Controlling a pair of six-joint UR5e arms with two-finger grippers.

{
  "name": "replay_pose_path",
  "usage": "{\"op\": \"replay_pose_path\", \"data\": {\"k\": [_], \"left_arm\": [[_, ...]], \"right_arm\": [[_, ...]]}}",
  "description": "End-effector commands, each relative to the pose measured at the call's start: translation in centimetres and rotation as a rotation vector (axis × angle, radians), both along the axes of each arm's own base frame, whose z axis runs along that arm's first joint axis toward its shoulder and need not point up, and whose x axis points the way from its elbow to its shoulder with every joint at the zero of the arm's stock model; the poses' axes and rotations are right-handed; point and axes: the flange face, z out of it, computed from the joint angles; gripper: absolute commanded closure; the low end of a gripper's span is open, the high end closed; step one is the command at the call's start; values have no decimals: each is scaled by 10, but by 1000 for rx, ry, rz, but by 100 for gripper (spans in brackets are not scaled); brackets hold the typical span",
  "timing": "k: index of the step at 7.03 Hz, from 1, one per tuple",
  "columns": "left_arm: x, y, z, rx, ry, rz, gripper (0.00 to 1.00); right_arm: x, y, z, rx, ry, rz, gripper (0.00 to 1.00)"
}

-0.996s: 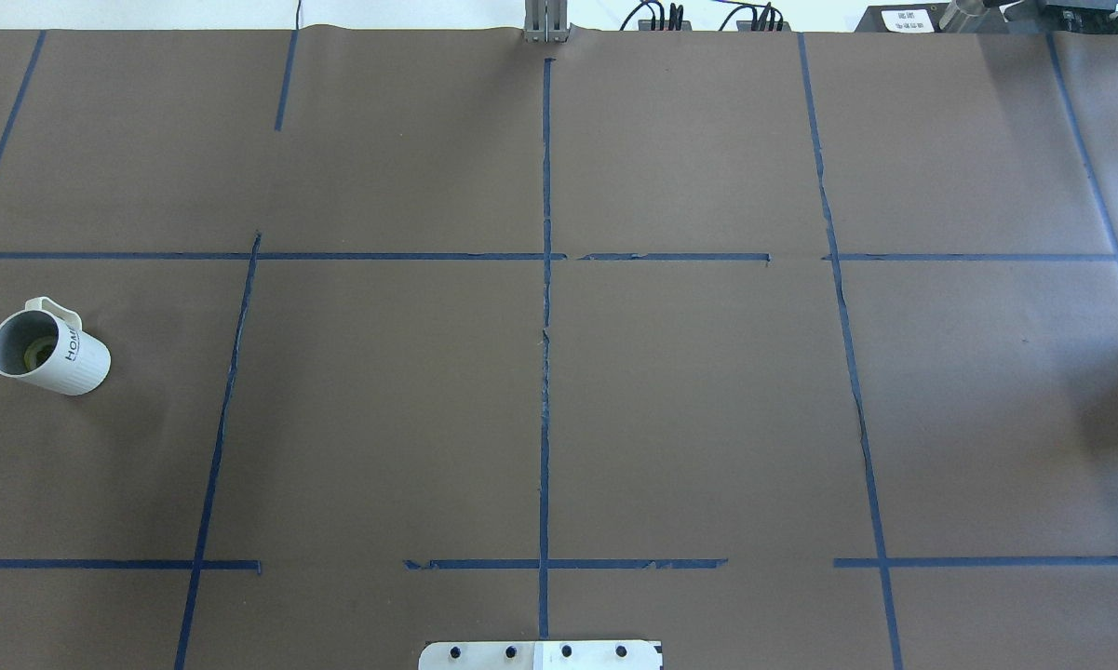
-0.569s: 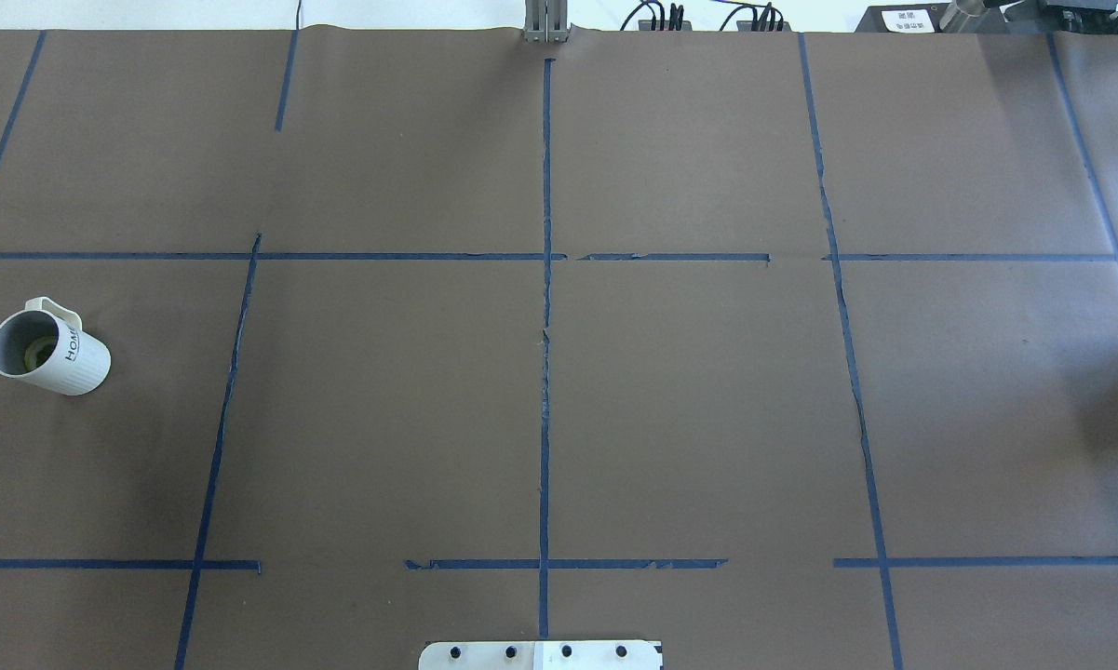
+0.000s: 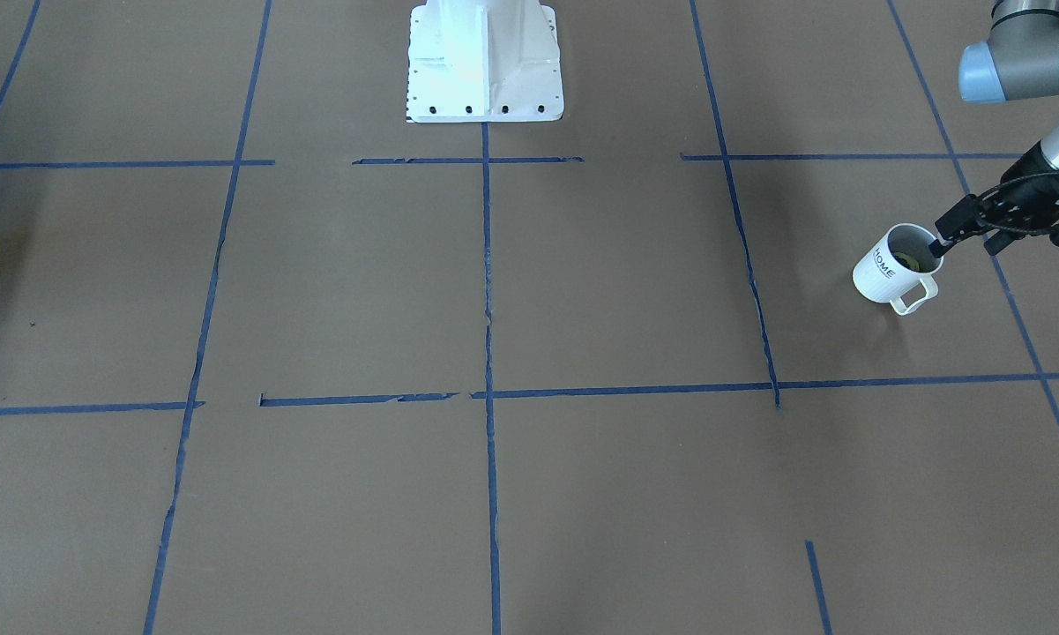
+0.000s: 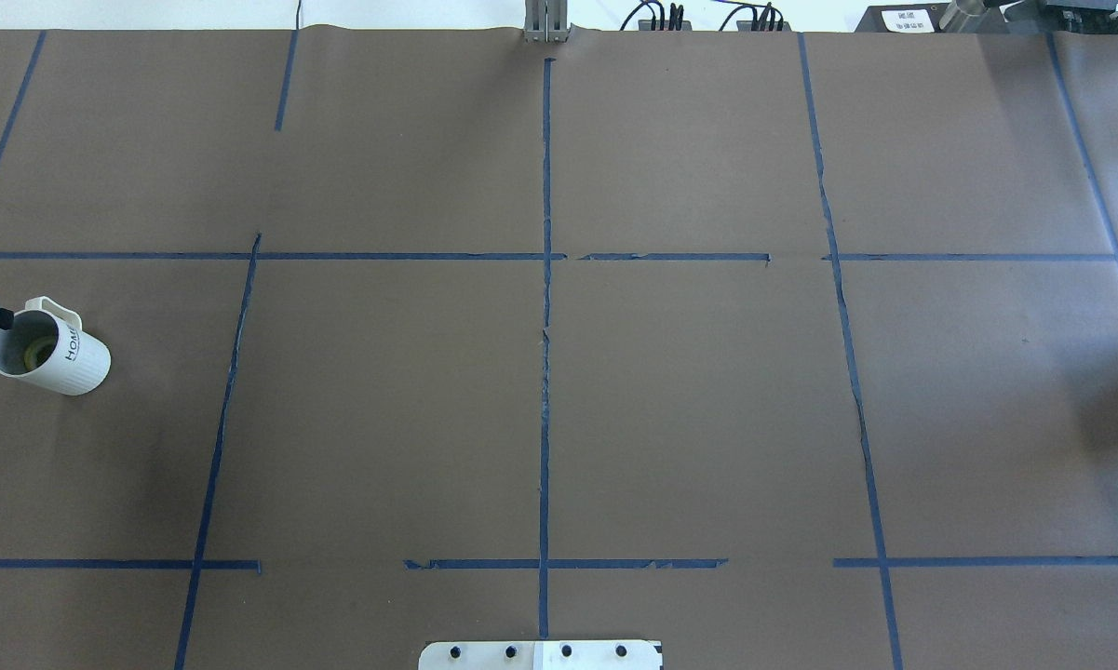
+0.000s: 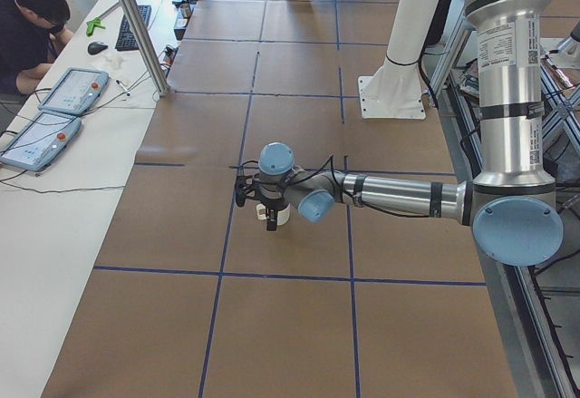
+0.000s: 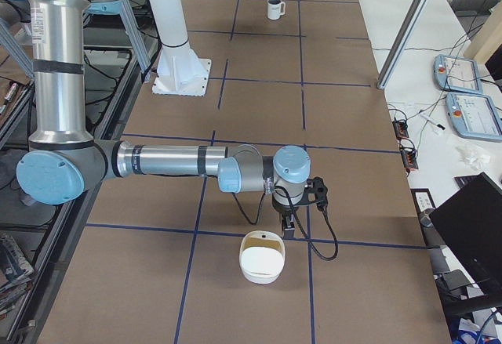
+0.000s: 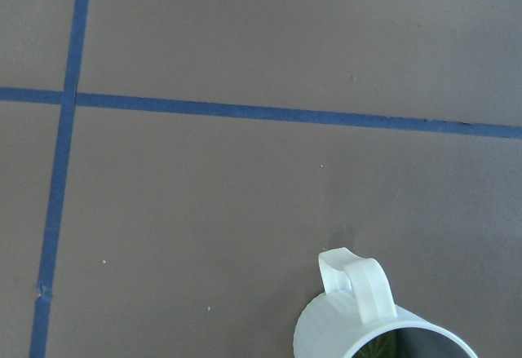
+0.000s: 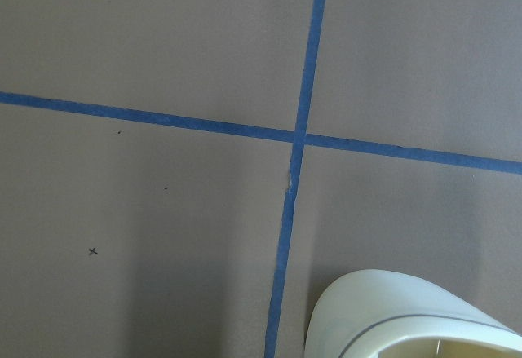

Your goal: Left arm hands cup to right arm to dump lemon

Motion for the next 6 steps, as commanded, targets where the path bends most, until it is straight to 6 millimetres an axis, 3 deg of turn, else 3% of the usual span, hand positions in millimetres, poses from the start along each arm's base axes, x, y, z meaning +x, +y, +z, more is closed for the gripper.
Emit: {"op": "replay_pose_path", "data": {"k": [1, 2, 4, 6], "left_arm": [[14, 5, 3, -11, -9, 17, 9], [13, 8, 6, -18, -12, 17, 17], [12, 10, 7, -18, -13, 18, 92], [12, 6, -4, 24, -25, 6, 99]], "right_arm": [[0, 0, 1, 0, 0, -1, 0], [0, 0, 0, 0, 0, 0, 0], [0, 0, -1, 2, 0, 0, 0], [0, 0, -1, 1, 0, 1, 0]]}}
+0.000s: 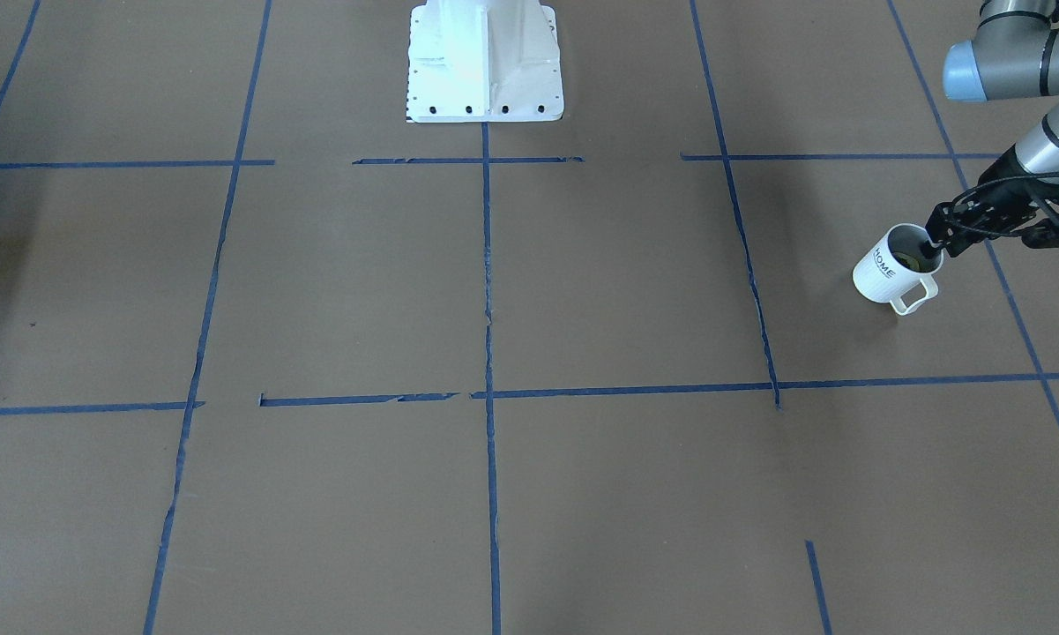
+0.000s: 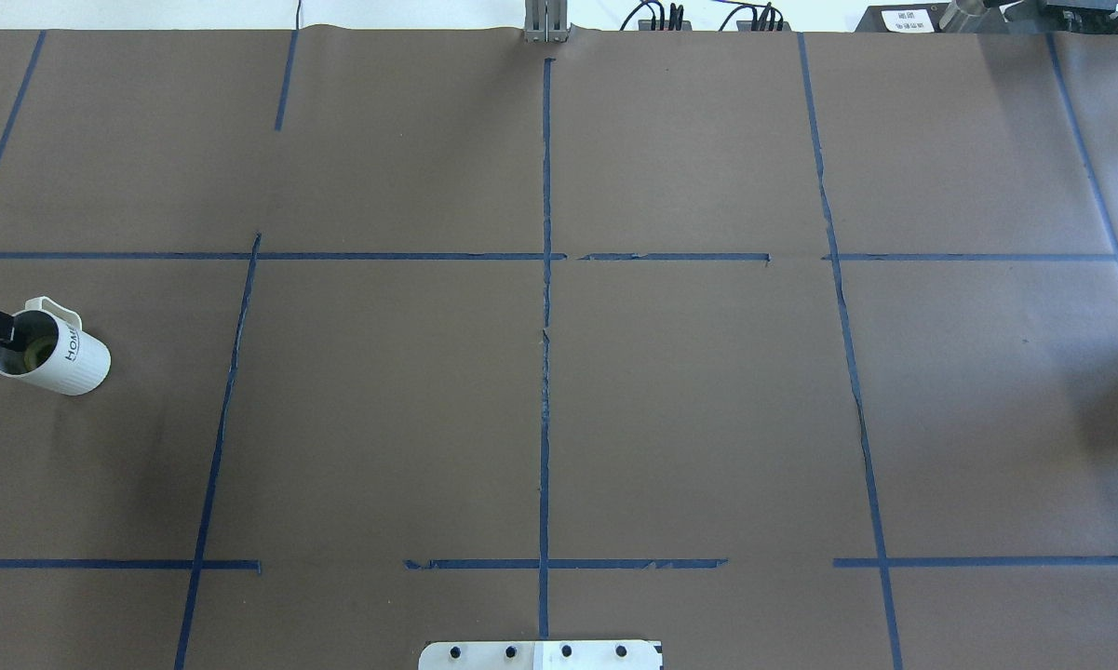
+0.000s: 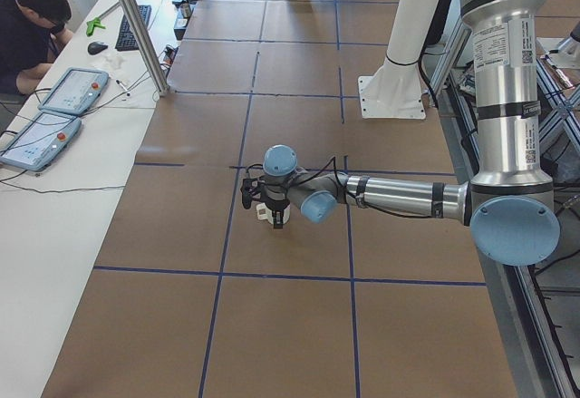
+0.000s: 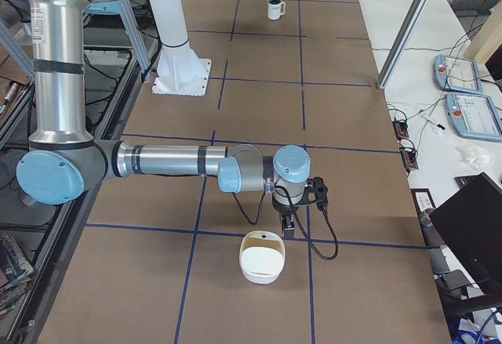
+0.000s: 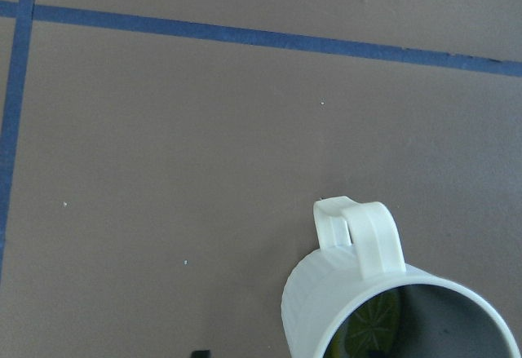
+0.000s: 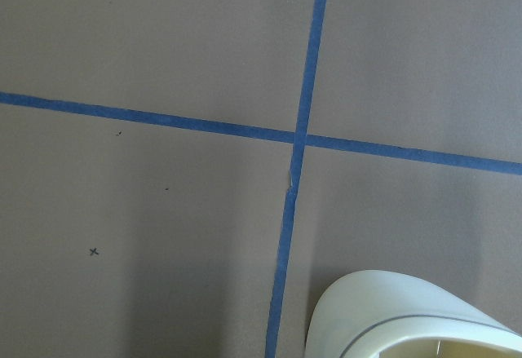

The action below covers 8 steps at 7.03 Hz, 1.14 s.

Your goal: Left arm hands cup to right arm to dump lemon

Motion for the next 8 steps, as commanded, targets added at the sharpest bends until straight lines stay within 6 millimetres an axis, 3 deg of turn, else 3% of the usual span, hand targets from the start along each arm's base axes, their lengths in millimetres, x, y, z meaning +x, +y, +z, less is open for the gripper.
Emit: {"op": "replay_pose_path", "data": {"k": [1, 5, 7, 8], "left_arm": [[2, -3, -8, 29, -8, -5, 100], [-4, -5, -60, 89, 33, -16, 100], [19, -49, -117, 39, 8, -15, 100], [34, -77, -163, 10, -3, -15, 100]], "right_arm": [[0, 0, 0, -1, -2, 1, 0], [0, -5, -6, 67, -2, -2, 0], [-2, -8, -18, 192, -13, -3, 0], [-11, -15, -28, 272, -15, -22, 1]]}}
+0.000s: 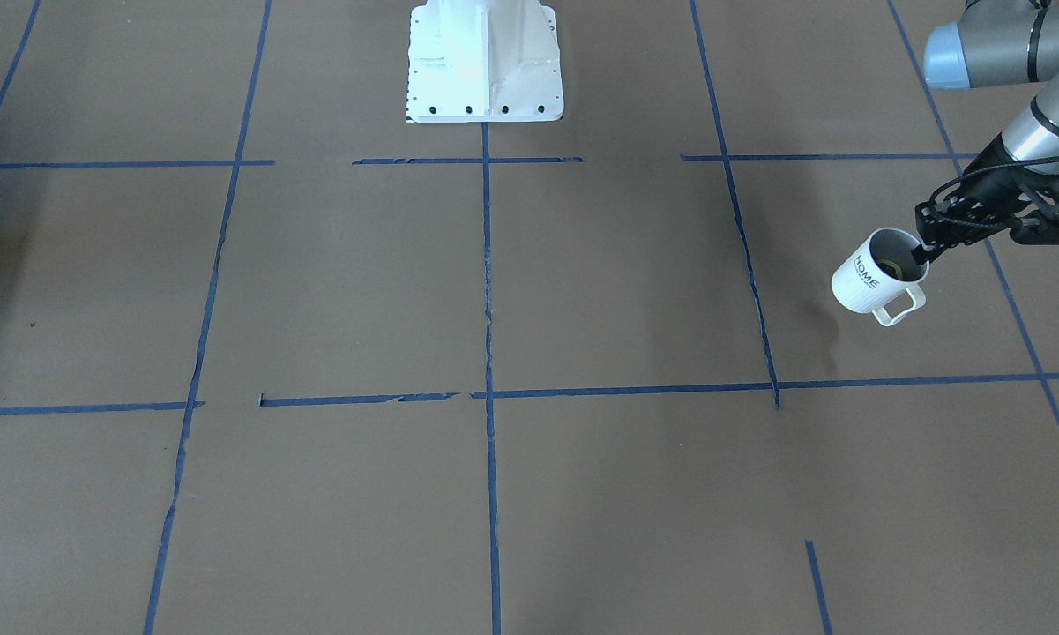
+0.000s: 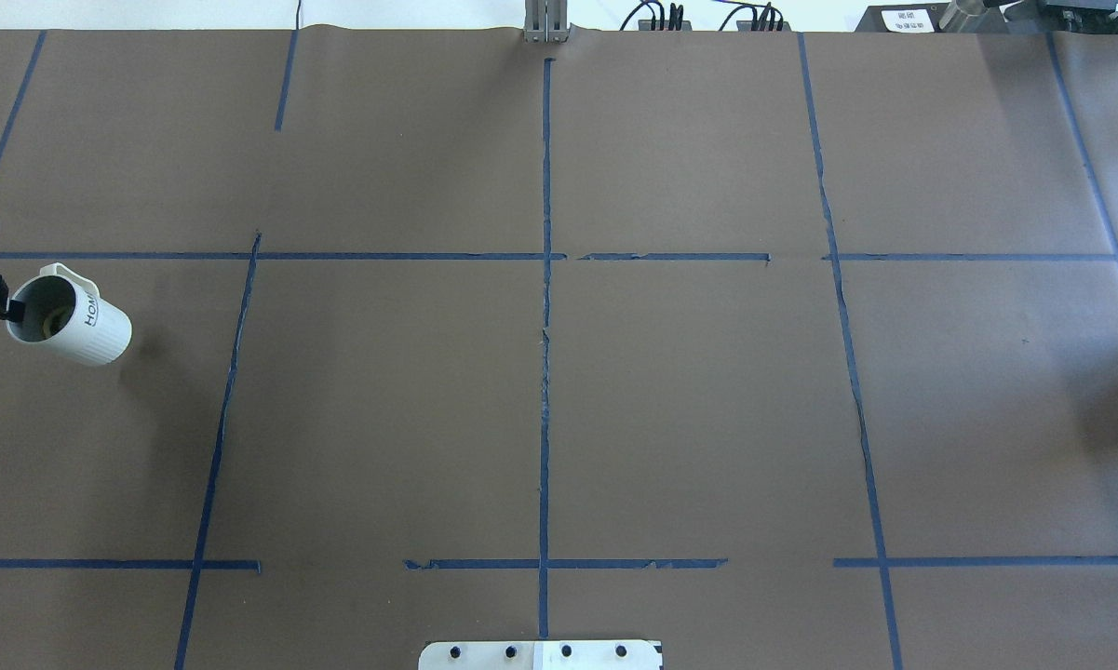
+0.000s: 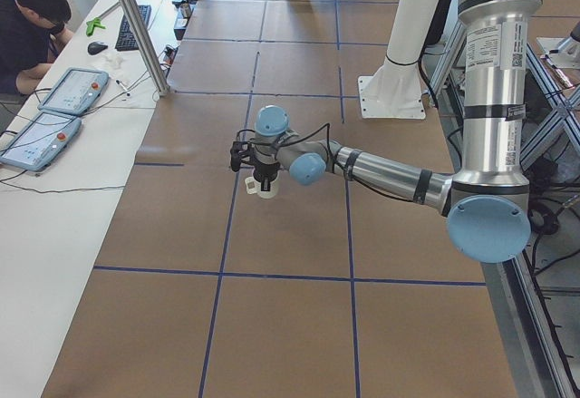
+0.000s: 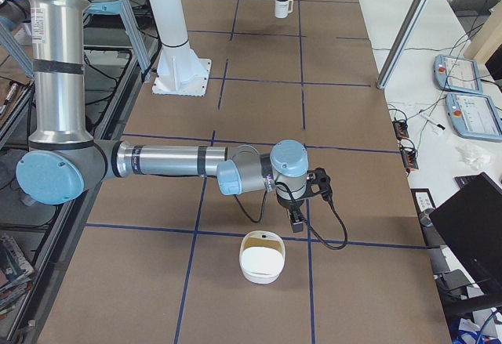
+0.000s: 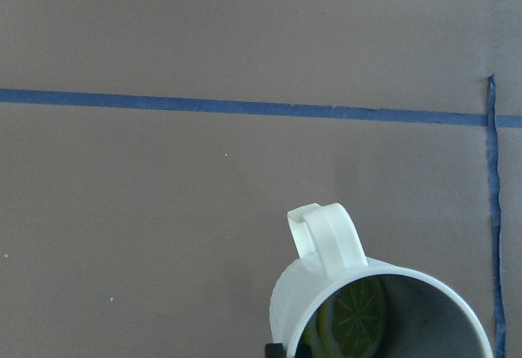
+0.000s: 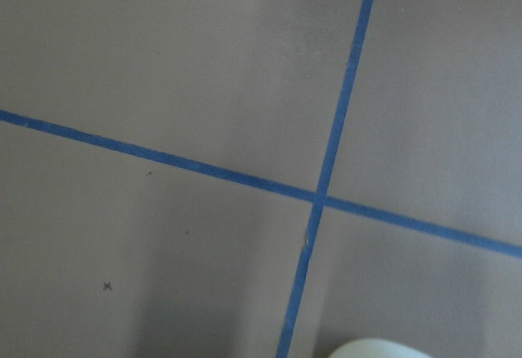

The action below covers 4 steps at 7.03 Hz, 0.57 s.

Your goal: Left arm hands cup to right arm to dump lemon

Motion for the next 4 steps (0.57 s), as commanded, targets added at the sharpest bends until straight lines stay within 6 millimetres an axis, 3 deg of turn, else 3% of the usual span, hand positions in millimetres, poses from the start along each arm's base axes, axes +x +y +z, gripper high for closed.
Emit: {"op": "replay_pose_path", "data": {"k": [1, 2, 3, 4], "left_arm": [[31, -52, -99, -57, -25, 2, 100], [49, -69, -150, -86, -34, 13, 100], [81, -64, -180, -124, -4, 58, 100], [103, -58, -211, -180, 35, 11, 100]], "right_arm": [[-24, -14, -25, 191, -5, -44, 1], [-48, -28, -41, 270, -14, -87, 1], [-75, -61, -60, 305, -25, -128, 1], [-116, -83, -85, 348, -40, -191, 1]]}}
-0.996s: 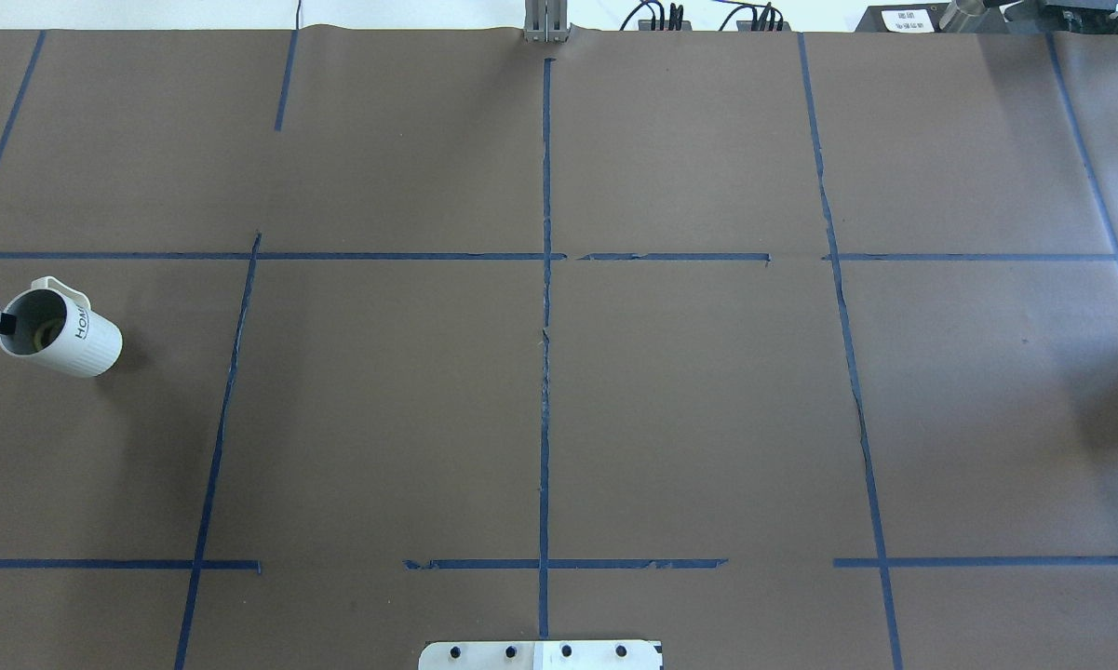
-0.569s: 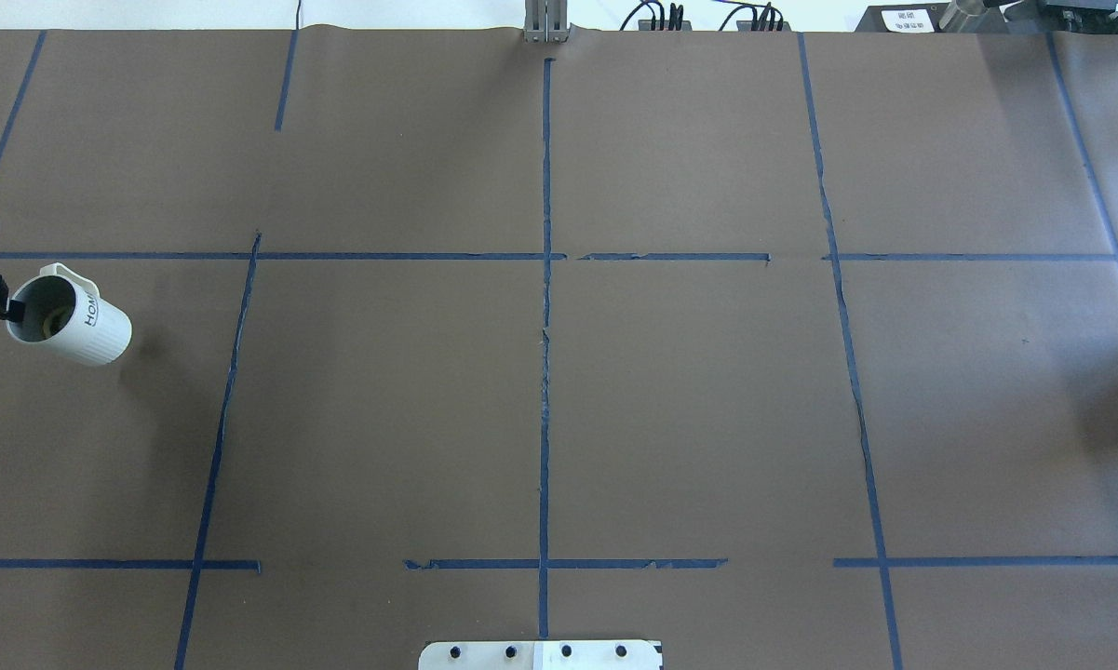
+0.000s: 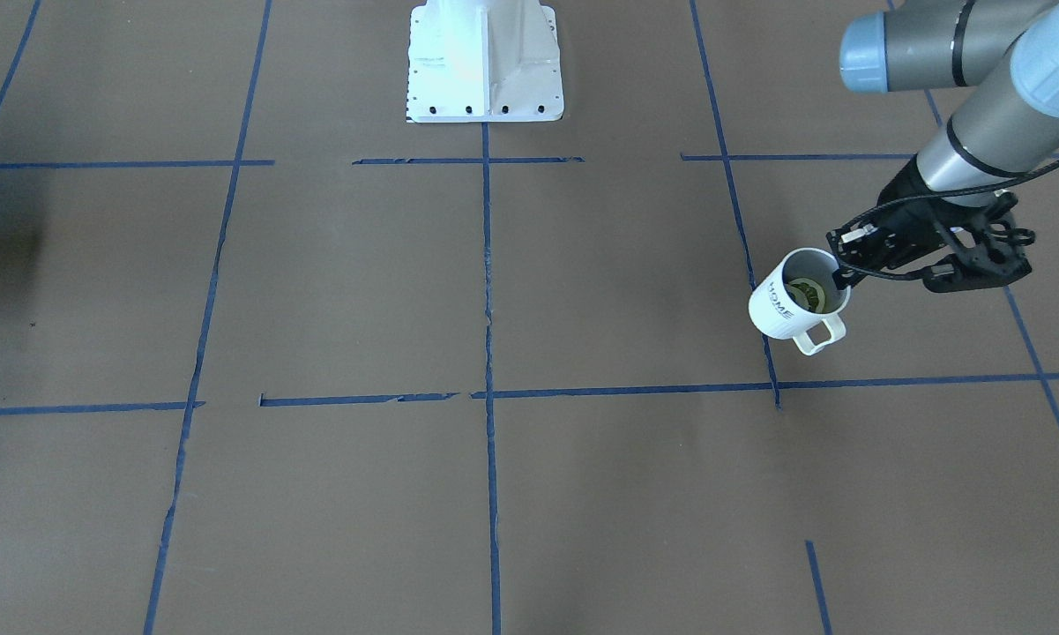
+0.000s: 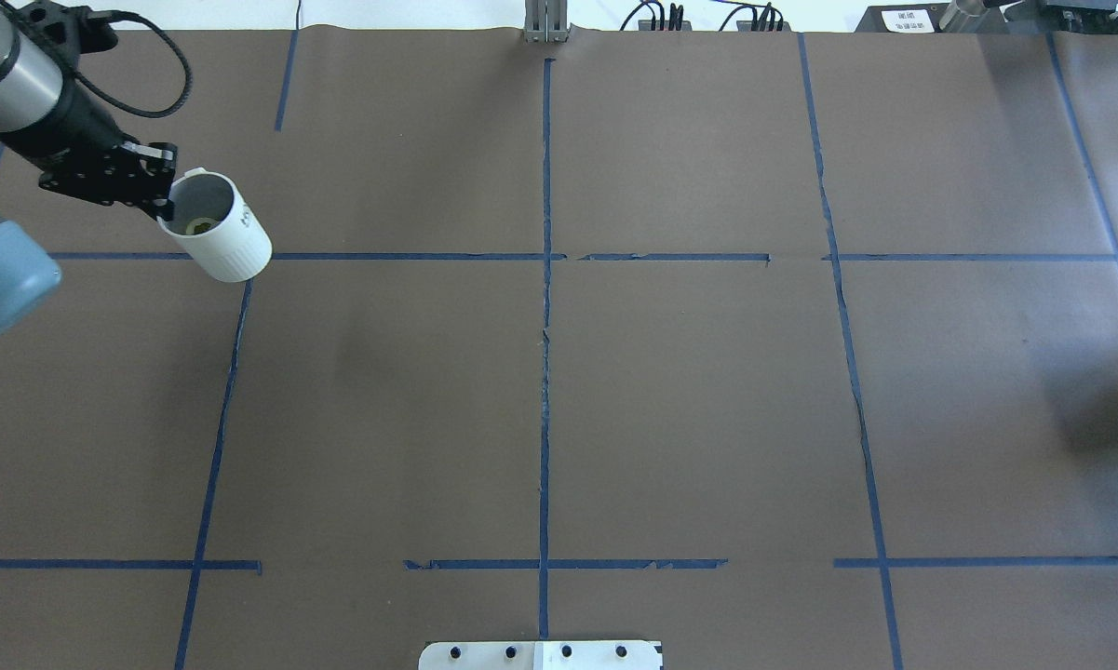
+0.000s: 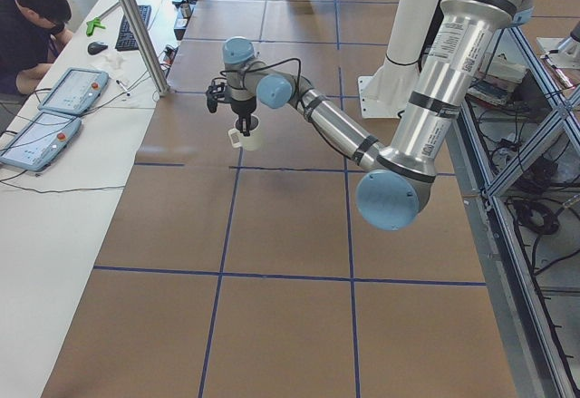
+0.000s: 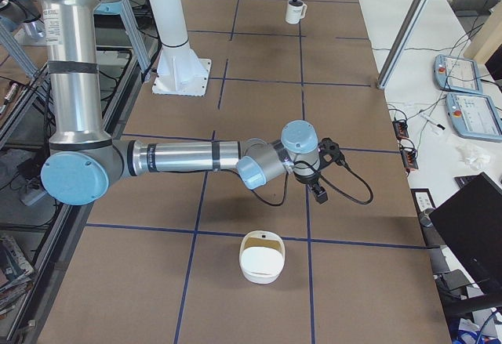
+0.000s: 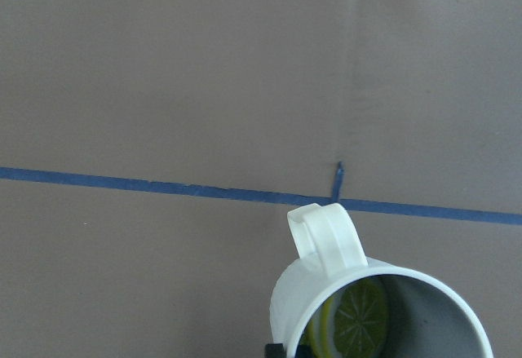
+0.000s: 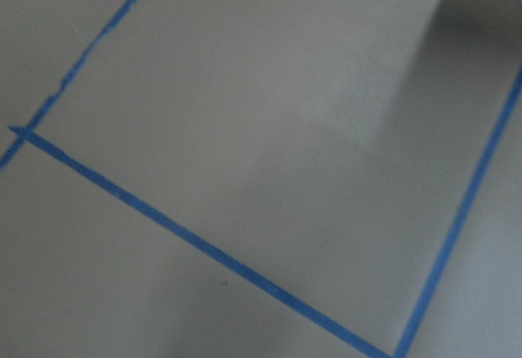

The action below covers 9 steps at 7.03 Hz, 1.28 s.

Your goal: Left arm hands cup to right arm to dump lemon

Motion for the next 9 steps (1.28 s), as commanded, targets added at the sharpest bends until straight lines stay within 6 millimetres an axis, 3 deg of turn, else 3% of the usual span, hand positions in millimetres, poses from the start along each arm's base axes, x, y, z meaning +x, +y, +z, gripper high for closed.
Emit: {"op": "replay_pose_path", "data": {"k": [1, 2, 3, 4, 5, 7, 8, 9], "left_arm": [[55, 12, -69, -98, 59, -32, 100], [72, 14, -93, -128, 80, -52, 100], [79, 11, -106, -154, 89, -74, 100], [97, 1, -126, -196, 96, -98, 100], [109, -5, -139, -212, 101, -105, 100], [115, -11, -136, -234, 95, -116, 100], [121, -13, -140, -235, 91, -113, 100], [127, -18, -143, -238, 88, -112, 100]], "right_arm": [[-78, -46, -60, 108, -23, -115, 1], [-117, -57, -92, 156, -39, -171, 1], [-147, -61, -118, 202, -56, -211, 4], [-167, -54, -140, 247, -98, -217, 4], [-201, -44, -160, 289, -168, -183, 3], [-302, -1, -198, 369, -278, -27, 2], [-343, 15, -227, 398, -336, 23, 1], [-390, 33, -270, 443, -379, 38, 1]]}}
